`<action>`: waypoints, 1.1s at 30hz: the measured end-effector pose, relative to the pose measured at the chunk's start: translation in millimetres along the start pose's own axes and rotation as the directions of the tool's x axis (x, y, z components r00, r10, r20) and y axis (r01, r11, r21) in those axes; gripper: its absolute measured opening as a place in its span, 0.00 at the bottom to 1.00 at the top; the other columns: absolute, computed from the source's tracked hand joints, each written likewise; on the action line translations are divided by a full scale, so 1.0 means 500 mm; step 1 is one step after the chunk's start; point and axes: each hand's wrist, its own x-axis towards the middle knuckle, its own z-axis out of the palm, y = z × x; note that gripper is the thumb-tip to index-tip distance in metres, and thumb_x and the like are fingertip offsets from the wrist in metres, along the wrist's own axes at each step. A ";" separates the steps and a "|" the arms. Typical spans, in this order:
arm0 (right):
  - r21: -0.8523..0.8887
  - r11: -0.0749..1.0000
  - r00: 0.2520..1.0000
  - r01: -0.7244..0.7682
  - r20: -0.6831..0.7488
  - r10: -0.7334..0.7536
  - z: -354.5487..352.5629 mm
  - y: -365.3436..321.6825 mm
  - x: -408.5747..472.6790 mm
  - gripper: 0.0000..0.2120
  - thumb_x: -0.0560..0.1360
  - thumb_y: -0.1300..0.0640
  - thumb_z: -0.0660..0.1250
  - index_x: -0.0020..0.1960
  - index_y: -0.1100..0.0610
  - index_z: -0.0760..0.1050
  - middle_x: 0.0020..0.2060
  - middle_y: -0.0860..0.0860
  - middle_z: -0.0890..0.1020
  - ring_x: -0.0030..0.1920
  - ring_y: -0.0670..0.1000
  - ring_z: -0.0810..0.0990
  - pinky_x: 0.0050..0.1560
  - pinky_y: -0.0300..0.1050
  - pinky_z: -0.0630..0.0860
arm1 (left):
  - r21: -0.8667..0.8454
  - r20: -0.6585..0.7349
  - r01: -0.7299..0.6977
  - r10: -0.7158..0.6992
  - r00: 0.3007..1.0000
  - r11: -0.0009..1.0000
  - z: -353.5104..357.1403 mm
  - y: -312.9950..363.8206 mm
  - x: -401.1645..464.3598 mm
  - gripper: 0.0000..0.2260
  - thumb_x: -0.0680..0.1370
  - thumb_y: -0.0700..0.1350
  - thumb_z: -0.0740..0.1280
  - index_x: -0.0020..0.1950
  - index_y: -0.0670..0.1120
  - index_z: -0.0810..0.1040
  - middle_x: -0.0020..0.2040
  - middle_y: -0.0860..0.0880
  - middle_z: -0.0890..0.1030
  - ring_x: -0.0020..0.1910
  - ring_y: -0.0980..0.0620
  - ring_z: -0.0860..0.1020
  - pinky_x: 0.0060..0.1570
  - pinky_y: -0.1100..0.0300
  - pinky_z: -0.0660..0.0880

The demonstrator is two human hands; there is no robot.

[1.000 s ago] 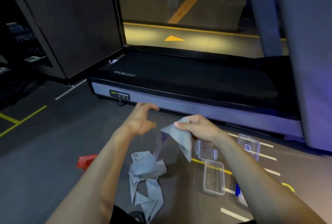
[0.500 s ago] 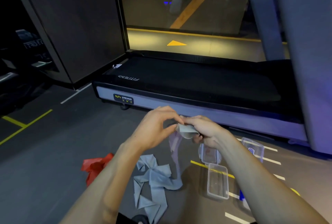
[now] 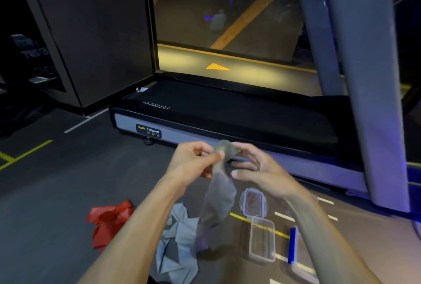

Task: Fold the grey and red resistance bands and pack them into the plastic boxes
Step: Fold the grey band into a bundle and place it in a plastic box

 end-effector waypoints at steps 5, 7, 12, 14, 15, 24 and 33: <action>0.146 0.987 0.967 0.069 -0.254 -0.030 -0.015 0.023 0.037 0.10 0.77 0.63 0.72 0.58 0.58 0.81 0.45 0.57 0.84 0.46 0.51 0.79 0.49 0.47 0.76 | 0.024 0.137 0.055 -0.057 0.989 0.998 0.011 -0.011 0.010 0.08 0.73 0.38 0.77 0.36 0.44 0.81 0.32 0.45 0.78 0.27 0.52 0.75 0.28 0.61 0.75; 0.100 0.990 0.954 0.100 -0.292 -0.067 -0.026 0.029 0.045 0.06 0.76 0.64 0.73 0.53 0.60 0.82 0.41 0.57 0.83 0.42 0.49 0.80 0.46 0.43 0.77 | 0.038 0.212 0.061 -0.068 0.975 0.997 0.015 -0.014 0.017 0.11 0.73 0.38 0.77 0.33 0.48 0.81 0.30 0.47 0.78 0.27 0.52 0.75 0.29 0.61 0.76; 0.038 0.987 0.933 0.157 -0.334 -0.135 -0.036 0.041 0.059 0.06 0.76 0.66 0.73 0.53 0.60 0.81 0.41 0.54 0.82 0.41 0.44 0.79 0.44 0.34 0.76 | 0.040 0.320 0.053 -0.063 0.945 0.998 0.039 -0.024 0.037 0.06 0.70 0.46 0.78 0.41 0.46 0.84 0.38 0.42 0.80 0.33 0.49 0.78 0.32 0.59 0.78; 0.008 0.981 0.920 0.193 -0.348 -0.178 -0.043 0.044 0.062 0.08 0.77 0.66 0.72 0.53 0.57 0.80 0.43 0.51 0.81 0.43 0.43 0.80 0.45 0.36 0.77 | 0.021 0.296 0.060 -0.063 0.953 0.998 0.047 -0.027 0.048 0.16 0.70 0.48 0.76 0.46 0.35 0.81 0.39 0.38 0.78 0.32 0.48 0.78 0.31 0.60 0.78; -0.014 0.978 0.917 0.206 -0.346 -0.198 -0.047 0.046 0.061 0.08 0.77 0.66 0.72 0.53 0.56 0.80 0.46 0.50 0.81 0.44 0.43 0.80 0.46 0.38 0.77 | 0.011 0.284 0.059 -0.059 0.957 0.998 0.051 -0.027 0.052 0.21 0.71 0.48 0.76 0.49 0.30 0.78 0.39 0.37 0.77 0.31 0.48 0.77 0.31 0.60 0.77; -0.494 0.829 0.853 0.262 -0.283 -0.438 -0.061 0.040 0.041 0.06 0.75 0.56 0.74 0.42 0.51 0.79 0.44 0.46 0.77 0.50 0.49 0.78 0.50 0.42 0.73 | 0.074 0.242 0.019 -0.037 0.970 0.997 0.078 -0.034 0.067 0.12 0.72 0.42 0.78 0.40 0.37 0.78 0.29 0.44 0.78 0.26 0.51 0.77 0.27 0.60 0.76; -0.283 0.944 0.959 0.170 -0.174 -0.224 -0.056 0.045 0.035 0.02 0.78 0.57 0.73 0.46 0.53 0.83 0.39 0.49 0.85 0.42 0.47 0.83 0.44 0.43 0.79 | 0.180 0.258 -0.116 0.067 0.964 0.977 0.081 -0.041 0.052 0.08 0.73 0.40 0.78 0.38 0.41 0.81 0.31 0.44 0.80 0.29 0.48 0.80 0.31 0.57 0.79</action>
